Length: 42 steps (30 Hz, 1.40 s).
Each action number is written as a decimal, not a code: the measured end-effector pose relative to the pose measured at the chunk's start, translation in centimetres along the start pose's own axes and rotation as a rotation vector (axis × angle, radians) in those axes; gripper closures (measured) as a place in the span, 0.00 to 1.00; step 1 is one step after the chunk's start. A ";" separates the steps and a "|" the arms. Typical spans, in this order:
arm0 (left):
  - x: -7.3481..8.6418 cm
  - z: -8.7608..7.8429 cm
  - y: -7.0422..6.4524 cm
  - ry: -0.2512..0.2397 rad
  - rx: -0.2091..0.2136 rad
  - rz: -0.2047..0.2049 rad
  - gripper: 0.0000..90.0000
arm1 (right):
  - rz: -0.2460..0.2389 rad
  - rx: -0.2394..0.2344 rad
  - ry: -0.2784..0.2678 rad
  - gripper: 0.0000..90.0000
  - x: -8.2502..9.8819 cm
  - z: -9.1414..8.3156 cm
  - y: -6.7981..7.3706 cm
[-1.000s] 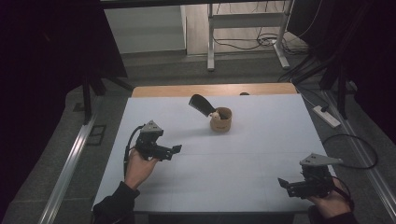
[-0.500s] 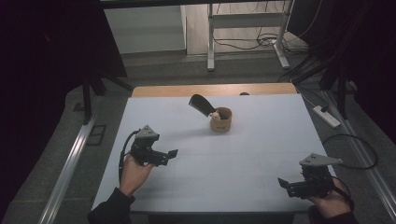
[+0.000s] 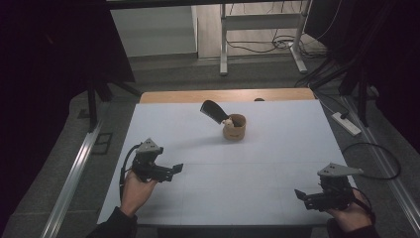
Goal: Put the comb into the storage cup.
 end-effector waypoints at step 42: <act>4.1 -3.6 0.3 0.000 -0.052 -0.048 0.00 | -0.004 0.006 0.006 0.00 0.0 0.1 0.0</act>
Point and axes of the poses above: each handheld gripper's, and its own axes: z roughly forward along the jaws, x roughly out of its underside, y roughly to its left, the point moved 10 cm from there along z, roughly forward along the jaws, and after that the axes turned 3 degrees about y, right-handed, at the moved point
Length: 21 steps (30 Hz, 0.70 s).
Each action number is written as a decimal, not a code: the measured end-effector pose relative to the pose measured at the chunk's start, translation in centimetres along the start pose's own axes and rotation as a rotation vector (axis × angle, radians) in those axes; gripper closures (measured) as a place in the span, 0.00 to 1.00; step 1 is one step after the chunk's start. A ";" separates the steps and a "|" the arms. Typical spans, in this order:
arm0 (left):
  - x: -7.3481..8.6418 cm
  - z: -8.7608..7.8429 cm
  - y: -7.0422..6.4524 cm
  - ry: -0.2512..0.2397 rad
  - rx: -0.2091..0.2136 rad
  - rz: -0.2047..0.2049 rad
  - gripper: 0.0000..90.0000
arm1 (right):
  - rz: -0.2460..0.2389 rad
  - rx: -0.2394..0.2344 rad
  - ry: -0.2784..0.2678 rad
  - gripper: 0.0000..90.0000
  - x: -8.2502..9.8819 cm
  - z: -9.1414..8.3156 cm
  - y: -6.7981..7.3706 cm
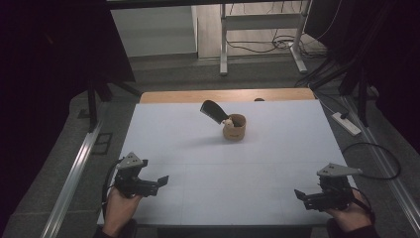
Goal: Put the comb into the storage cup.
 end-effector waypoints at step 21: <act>2.1 -1.3 0.4 0.021 -0.038 -0.030 0.00 | 0.001 0.000 0.001 0.00 0.0 0.0 0.0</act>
Point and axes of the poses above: each handheld gripper's, and its own axes: z roughly forward along the jaws, x roughly out of its underside, y roughly to its left, the point moved 10 cm from there along z, roughly forward along the jaws, and after that the axes turned 3 degrees about y, right-handed, at the moved point
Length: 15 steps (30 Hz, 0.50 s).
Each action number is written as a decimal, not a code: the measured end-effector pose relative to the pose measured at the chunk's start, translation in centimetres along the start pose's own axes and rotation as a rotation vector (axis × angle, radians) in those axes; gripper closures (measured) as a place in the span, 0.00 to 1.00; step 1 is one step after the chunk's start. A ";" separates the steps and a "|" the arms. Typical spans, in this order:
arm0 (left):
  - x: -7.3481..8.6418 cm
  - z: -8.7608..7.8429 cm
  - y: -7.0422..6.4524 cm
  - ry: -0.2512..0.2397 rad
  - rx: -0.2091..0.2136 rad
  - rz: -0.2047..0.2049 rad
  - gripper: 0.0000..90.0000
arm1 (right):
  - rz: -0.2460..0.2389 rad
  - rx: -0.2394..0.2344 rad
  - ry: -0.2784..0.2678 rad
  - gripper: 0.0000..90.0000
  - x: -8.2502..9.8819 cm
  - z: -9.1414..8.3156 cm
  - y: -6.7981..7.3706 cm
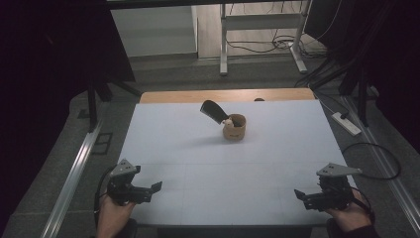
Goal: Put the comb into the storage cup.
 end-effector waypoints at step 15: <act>1.5 -1.1 0.6 0.012 -0.028 -0.036 0.00 | -0.001 0.001 0.004 0.00 0.0 0.0 0.0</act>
Point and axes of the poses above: each handheld gripper's, and its own axes: z roughly forward along the jaws, x roughly out of its underside, y roughly to its left, the point moved 10 cm from there along z, roughly forward along the jaws, and after that the axes turned 3 degrees about y, right-handed, at the moved point
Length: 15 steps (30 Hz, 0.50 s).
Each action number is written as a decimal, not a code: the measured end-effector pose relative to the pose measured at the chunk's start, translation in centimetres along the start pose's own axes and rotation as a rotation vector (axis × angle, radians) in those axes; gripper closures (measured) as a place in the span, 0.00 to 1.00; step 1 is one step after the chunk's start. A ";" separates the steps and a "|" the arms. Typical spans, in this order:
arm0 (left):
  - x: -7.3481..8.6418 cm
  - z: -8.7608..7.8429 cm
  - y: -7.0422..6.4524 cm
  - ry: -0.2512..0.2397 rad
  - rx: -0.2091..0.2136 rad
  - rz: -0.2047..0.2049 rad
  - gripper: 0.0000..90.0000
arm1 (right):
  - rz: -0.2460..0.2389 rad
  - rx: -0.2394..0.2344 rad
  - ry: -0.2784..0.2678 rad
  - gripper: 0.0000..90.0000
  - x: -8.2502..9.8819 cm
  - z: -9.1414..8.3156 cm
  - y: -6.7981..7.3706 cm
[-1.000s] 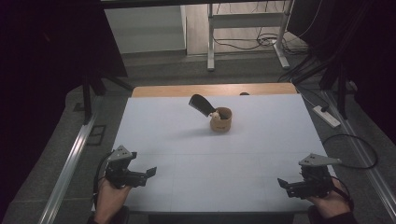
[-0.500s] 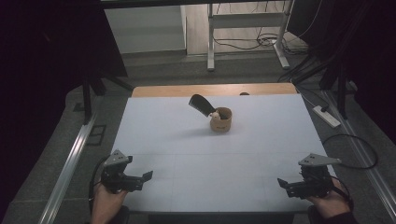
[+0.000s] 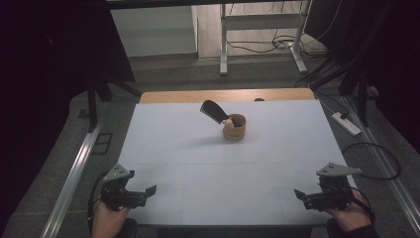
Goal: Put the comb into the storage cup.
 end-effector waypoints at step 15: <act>0.8 -0.4 0.0 0.031 -0.011 -0.002 0.00 | 0.000 0.005 0.004 0.00 0.0 0.0 0.0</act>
Point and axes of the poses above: each handheld gripper's, and its own axes: z roughly forward along the jaws, x roughly out of its underside, y roughly to its left, the point moved 10 cm from there along z, roughly forward along the jaws, and after that the axes turned 3 degrees about y, right-handed, at the moved point
